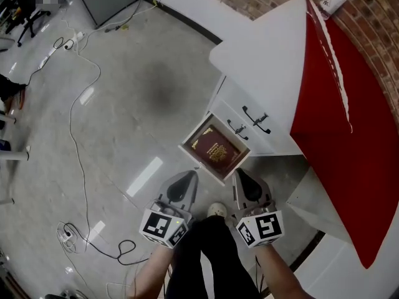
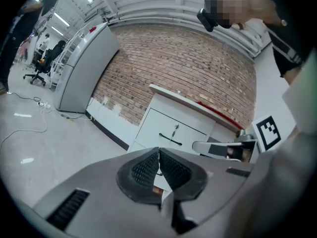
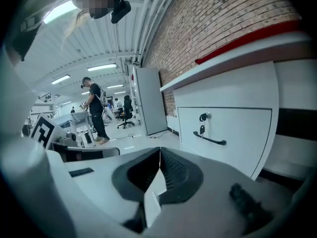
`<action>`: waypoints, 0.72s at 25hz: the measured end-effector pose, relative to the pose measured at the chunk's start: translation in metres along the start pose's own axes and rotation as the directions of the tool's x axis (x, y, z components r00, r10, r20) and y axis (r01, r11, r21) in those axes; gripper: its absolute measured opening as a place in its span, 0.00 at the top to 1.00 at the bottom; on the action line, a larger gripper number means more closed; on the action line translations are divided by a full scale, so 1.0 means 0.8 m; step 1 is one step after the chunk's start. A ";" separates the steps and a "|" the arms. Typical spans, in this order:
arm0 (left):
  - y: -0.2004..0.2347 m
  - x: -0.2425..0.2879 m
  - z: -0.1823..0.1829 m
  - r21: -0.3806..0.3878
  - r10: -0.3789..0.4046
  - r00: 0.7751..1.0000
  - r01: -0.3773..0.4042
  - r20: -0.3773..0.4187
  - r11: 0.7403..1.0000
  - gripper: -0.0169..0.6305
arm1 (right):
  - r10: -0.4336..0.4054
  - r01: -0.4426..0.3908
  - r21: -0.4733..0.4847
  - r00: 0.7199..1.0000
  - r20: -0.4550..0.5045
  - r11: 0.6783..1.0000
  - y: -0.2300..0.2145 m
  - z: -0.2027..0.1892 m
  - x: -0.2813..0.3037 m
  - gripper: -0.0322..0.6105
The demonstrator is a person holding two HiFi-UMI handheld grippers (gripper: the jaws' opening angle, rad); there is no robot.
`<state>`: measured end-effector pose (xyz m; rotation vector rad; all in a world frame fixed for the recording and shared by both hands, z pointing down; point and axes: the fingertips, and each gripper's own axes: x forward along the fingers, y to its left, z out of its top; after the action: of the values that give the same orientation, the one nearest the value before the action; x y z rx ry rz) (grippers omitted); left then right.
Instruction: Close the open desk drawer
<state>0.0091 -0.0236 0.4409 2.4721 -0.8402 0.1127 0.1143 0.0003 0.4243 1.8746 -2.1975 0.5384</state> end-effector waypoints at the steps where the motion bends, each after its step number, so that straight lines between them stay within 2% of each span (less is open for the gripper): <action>1: 0.009 0.001 -0.011 -0.005 -0.001 1.000 0.001 -0.002 1.000 0.96 | 0.001 -0.001 -0.004 1.000 0.003 1.000 -0.002 -0.011 0.006 0.93; 9: 0.075 0.015 -0.108 -0.030 0.000 1.000 -0.001 -0.011 1.000 0.96 | 0.020 -0.021 0.006 0.999 0.043 1.000 -0.024 -0.104 0.057 0.93; 14: 0.112 0.030 -0.179 -0.012 -0.012 1.000 0.012 0.002 1.000 0.96 | -0.014 0.013 0.020 0.997 0.074 1.000 -0.056 -0.173 0.090 0.93; 18: 0.139 0.050 -0.229 -0.003 -0.045 0.999 0.045 0.021 0.999 0.96 | -0.006 0.001 0.046 0.994 0.109 0.999 -0.064 -0.210 0.111 0.93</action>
<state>-0.0086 -0.0279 0.6580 2.4912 -0.7924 0.0696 0.1358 -0.0200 0.6188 1.9754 -2.2677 0.5015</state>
